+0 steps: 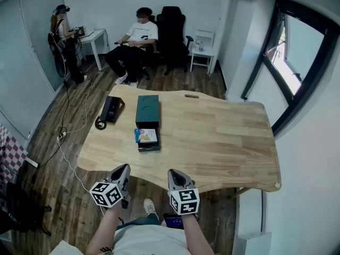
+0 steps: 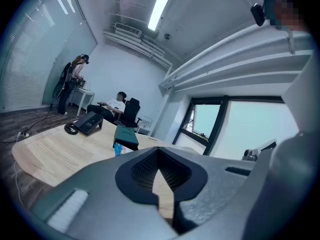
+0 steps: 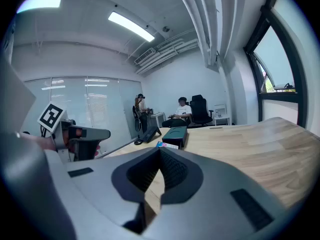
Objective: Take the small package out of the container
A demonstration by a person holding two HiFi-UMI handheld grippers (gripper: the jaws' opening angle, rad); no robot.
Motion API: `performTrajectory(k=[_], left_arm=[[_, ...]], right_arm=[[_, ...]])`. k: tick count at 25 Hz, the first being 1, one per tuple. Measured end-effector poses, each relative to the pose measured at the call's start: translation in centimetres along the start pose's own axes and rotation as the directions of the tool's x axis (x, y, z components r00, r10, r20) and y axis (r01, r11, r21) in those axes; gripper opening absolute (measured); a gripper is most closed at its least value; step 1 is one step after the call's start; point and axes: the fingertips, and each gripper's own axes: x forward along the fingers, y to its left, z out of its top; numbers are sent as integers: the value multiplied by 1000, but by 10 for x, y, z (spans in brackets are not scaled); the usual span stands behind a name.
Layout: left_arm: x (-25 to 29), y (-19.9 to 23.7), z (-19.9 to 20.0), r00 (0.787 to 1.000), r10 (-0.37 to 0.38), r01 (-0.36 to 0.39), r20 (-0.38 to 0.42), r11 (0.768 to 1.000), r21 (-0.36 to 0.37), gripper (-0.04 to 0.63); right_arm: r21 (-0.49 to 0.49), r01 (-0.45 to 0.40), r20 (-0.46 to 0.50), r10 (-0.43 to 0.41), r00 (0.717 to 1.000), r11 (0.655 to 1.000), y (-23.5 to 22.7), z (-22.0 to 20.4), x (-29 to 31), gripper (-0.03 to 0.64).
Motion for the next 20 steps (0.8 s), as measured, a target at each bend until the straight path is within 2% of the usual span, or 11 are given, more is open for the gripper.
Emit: performTrajectory(k=[11,20], left_arm=[[-2,8,-2,999,25,-25,-33,999,22,0],[46,47,-1,997,35,-34,-72,999,15,0]], right_arm=[[-17,-12,-15,12,1000,1000,5,-5,6,5],[-5,11,-51,-11,999,1000,-21,-1,55,5]])
